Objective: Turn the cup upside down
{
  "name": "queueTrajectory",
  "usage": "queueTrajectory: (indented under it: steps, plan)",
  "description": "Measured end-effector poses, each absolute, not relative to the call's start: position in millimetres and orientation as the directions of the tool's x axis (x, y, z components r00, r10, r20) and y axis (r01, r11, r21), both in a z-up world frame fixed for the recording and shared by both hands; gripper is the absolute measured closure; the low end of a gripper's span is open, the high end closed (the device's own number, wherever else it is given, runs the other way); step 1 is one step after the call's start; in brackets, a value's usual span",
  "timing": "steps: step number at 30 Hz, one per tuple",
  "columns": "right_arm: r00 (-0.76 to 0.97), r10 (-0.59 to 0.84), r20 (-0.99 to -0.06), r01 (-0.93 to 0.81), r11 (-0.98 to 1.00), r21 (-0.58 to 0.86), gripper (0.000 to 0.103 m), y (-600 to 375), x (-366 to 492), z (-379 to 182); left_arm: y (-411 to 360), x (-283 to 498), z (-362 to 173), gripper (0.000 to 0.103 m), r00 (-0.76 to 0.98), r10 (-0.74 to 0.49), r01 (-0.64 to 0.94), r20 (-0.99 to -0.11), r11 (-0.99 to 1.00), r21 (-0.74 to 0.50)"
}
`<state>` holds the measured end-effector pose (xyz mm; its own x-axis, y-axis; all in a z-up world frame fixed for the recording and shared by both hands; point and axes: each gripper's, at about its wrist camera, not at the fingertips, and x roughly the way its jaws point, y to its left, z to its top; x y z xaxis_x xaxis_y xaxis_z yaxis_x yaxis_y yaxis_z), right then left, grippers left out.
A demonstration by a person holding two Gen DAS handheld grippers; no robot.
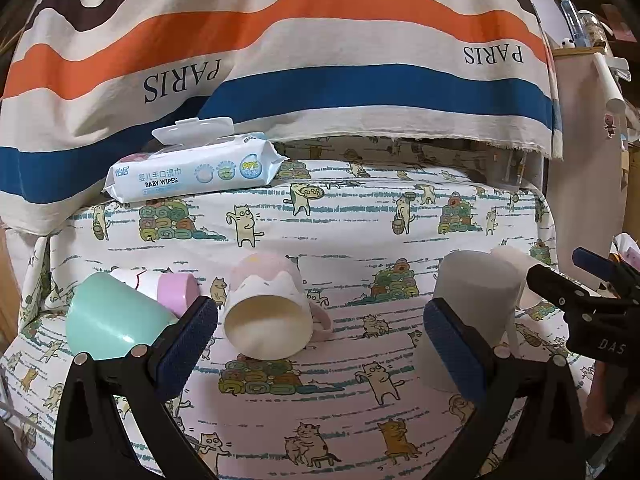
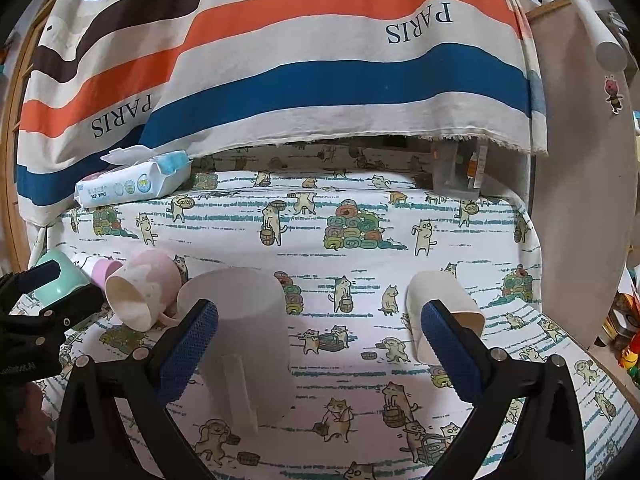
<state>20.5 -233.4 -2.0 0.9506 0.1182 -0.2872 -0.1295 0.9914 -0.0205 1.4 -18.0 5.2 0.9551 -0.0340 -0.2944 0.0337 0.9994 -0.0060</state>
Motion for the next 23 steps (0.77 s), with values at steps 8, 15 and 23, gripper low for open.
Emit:
queueTrajectory:
  steps: [8,15,23]
  plan:
    - [0.950,0.118,-0.288,-0.129,0.991,-0.021,0.001,-233.5,20.6,-2.0,-17.9,1.8,5.1,0.001,0.955,-0.034,0.034,-0.295,0.999,-0.006]
    - [0.951,0.112,-0.288,-0.123,0.992,-0.020,0.001,-234.3,21.1,-2.3,-17.5,2.2,5.2,0.001,0.955,-0.035,0.035,-0.295,0.999,-0.007]
    - [0.951,0.113,-0.289,-0.124,0.992,-0.019,0.001,-235.0,21.4,-2.4,-15.4,2.3,4.8,0.001,0.955,-0.031,0.031,-0.294,1.000,-0.006]
